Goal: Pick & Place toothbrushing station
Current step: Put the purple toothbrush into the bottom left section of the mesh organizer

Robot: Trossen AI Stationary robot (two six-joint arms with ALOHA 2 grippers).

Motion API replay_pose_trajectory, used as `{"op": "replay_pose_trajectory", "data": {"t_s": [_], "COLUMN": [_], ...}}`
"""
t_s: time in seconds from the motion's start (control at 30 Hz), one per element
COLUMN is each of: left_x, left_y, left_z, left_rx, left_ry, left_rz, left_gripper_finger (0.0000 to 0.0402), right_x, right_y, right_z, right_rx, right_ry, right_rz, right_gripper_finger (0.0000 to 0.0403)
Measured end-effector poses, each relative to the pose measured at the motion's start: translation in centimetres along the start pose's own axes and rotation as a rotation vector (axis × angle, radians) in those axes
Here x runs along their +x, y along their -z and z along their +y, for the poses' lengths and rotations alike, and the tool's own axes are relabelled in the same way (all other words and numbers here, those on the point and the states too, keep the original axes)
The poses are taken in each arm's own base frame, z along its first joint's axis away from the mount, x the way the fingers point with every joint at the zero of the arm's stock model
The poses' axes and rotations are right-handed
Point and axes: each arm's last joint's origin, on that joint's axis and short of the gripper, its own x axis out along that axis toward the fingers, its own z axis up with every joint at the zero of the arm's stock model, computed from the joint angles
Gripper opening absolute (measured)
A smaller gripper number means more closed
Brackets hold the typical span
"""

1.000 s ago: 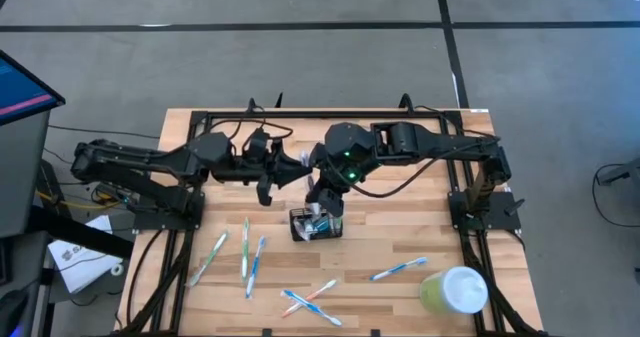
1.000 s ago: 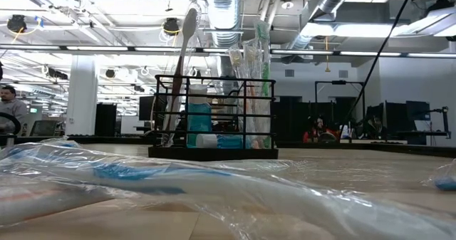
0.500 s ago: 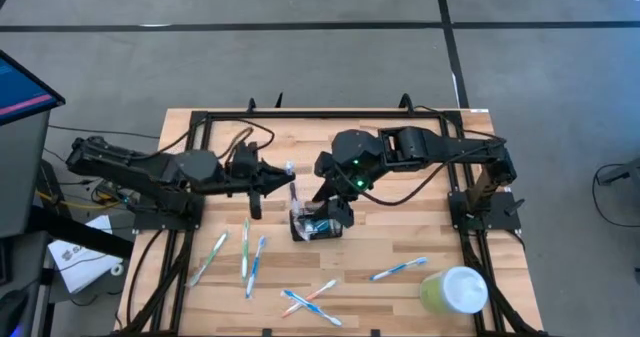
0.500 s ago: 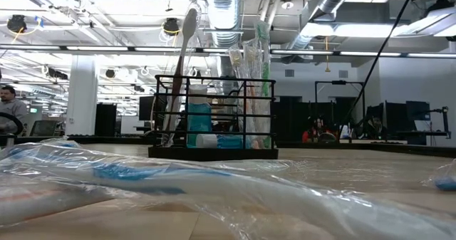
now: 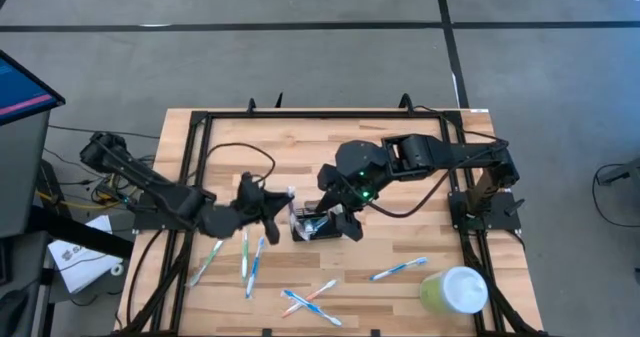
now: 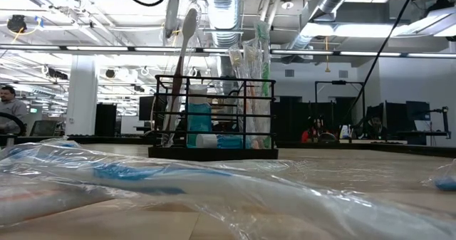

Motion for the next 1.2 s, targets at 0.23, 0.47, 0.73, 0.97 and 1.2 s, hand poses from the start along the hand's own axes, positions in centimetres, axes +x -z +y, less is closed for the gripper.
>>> {"op": "replay_pose_trajectory", "data": {"t_s": [0.23, 0.47, 0.73, 0.97, 1.2], "left_x": [1.1, 1.8, 2.5, 3.1, 3.8], "left_y": [2.6, 5.2, 7.2, 9.8, 11.8], "left_z": [-1.5, -2.6, -3.3, -4.0, -4.2], "left_rx": [0.045, 0.097, 0.104, 0.104, 0.091], "left_ry": [-0.051, -0.125, -0.180, -0.215, -0.240], "left_rz": [0.016, 0.014, 0.002, 0.004, 0.008], "left_gripper_finger": [0.0002, 0.0002, 0.0003, 0.0003, 0.0004], "right_x": [0.0, -0.1, 0.0, 0.0, 0.0], "right_y": [-0.1, -0.1, -0.1, -0.2, -0.2], "right_z": [-0.1, -0.3, -0.3, -0.3, -0.3], "right_rx": [0.013, 0.025, 0.031, 0.030, 0.027], "right_ry": [0.008, 0.012, 0.011, 0.010, 0.011], "right_rz": [-0.005, -0.008, -0.007, -0.009, -0.009], "right_gripper_finger": [0.0305, 0.0305, 0.0305, 0.0305, 0.0305]}}
